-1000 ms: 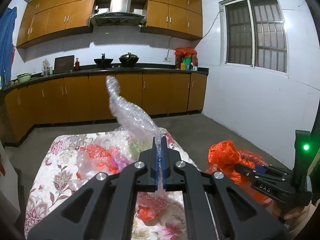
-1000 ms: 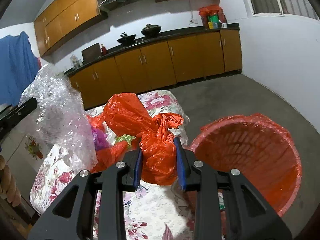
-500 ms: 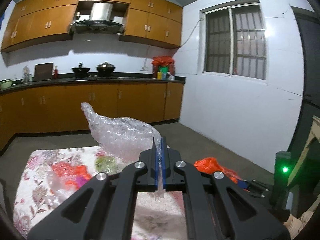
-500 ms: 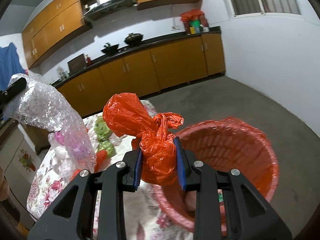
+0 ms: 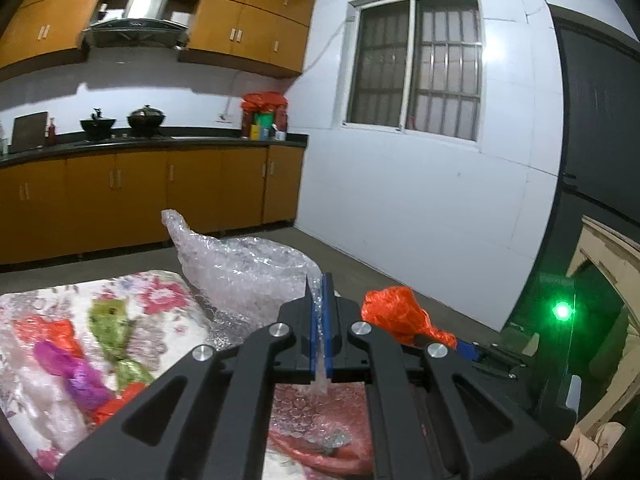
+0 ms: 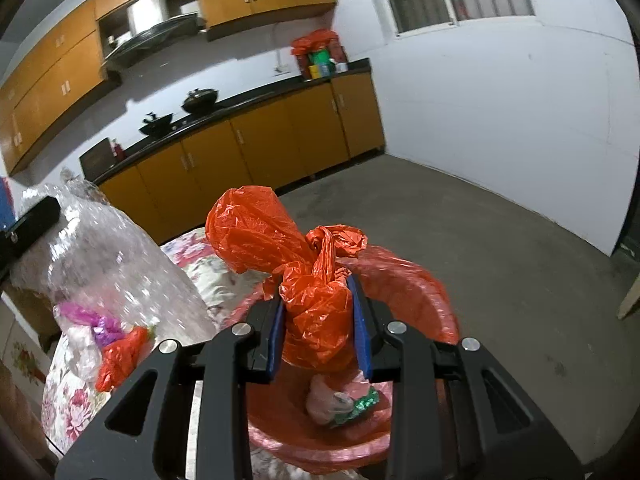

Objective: Collect trash
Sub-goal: 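Carry both bags over the basket and open both tools to drop them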

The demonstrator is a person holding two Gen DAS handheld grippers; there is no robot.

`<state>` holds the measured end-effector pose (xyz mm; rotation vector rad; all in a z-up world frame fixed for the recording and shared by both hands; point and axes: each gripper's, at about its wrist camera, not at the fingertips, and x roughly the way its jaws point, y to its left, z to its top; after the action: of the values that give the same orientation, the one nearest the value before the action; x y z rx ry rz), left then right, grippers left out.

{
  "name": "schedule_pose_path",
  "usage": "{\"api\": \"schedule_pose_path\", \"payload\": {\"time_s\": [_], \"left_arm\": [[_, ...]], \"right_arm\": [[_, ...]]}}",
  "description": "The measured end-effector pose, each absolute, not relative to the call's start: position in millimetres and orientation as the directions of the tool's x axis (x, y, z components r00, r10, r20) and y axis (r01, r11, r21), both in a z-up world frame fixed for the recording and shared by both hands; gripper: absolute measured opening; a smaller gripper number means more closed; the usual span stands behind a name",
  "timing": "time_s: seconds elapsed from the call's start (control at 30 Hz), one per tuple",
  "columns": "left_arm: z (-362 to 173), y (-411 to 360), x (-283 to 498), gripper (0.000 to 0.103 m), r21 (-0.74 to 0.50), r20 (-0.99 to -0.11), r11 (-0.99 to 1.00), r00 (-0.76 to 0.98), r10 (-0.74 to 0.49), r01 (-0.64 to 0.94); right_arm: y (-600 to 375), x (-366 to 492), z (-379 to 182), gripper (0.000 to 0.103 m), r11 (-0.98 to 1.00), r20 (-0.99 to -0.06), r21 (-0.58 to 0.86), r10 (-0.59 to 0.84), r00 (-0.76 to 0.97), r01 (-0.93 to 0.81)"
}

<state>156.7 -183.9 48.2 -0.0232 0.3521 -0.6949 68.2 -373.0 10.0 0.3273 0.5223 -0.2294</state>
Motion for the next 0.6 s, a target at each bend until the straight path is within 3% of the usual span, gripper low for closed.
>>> {"api": "schedule_pose_path", "payload": {"time_s": [0.6], "left_arm": [[-13, -235, 176, 0.005, -0.200, -0.435, 0.725, 0.604, -0.668, 0.659]], "right_arm": [[-396, 69, -6, 0.030, 0.890, -0.536, 0.295, -0.146, 0.831, 0.347]]}}
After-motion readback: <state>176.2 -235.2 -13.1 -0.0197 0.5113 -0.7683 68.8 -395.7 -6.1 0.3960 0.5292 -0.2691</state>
